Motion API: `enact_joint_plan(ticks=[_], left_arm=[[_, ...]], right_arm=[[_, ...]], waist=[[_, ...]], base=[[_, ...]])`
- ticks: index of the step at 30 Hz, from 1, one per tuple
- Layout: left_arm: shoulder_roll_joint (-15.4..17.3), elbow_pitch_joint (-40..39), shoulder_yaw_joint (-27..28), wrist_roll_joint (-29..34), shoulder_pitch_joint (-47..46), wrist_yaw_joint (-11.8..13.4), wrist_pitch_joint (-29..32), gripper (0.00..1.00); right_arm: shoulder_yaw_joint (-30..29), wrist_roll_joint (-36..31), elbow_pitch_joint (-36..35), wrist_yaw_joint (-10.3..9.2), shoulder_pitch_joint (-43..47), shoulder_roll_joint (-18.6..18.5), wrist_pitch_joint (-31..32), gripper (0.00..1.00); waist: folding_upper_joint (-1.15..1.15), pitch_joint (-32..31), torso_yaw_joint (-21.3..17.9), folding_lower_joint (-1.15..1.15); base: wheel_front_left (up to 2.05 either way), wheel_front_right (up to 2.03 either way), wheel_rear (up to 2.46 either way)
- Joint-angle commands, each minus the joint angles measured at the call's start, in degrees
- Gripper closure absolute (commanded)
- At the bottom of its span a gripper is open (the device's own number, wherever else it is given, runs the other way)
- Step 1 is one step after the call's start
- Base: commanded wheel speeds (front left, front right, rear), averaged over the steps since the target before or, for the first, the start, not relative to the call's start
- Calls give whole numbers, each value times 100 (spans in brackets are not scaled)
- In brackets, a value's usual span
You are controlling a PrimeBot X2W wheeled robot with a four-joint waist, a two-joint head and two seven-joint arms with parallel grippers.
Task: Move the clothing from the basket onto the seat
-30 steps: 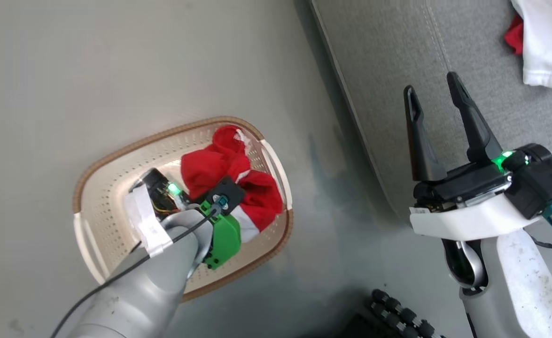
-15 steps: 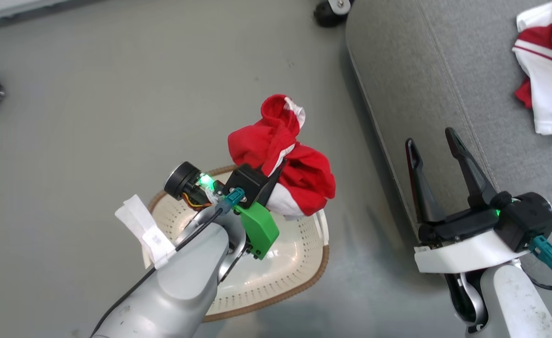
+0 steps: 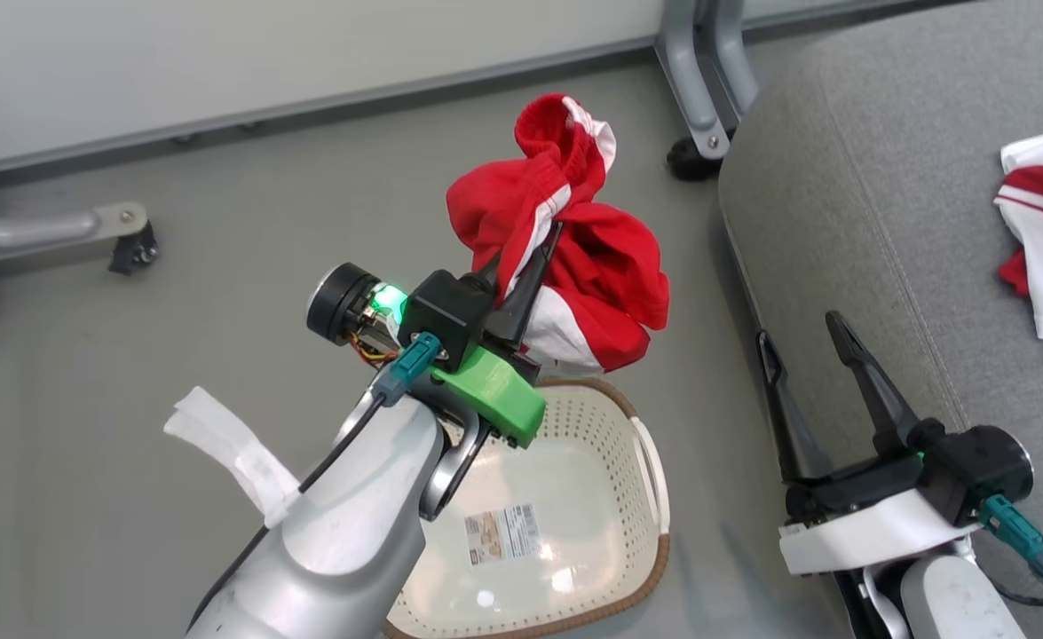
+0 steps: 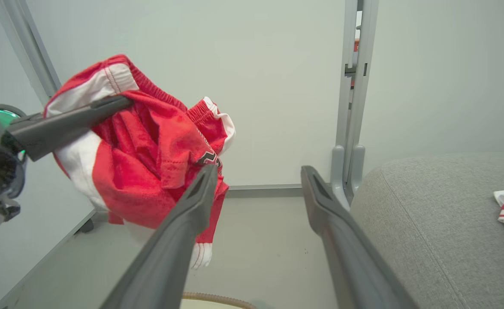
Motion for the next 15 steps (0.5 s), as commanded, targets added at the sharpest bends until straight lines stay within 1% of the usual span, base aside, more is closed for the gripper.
enact_joint_plan(ticks=[1,7,15], left_arm=[[-3,-126,65,35,135,32,-19,100],[8,-539,196,180,297,52,-18,100],[6,-786,210,238,393,33,-18,100]], right_arm=[[-2,0,19,-8,138,-20,-11,0],[33,20,15,-8,355,-19,-11,0],[162,-30,-195,-8,395,-19,-11,0]], waist=[[20,-378,223,0],[20,-640,285,0],[20,-714,349,0]], base=[[0,0,0],[0,0,0],[0,0,0]])
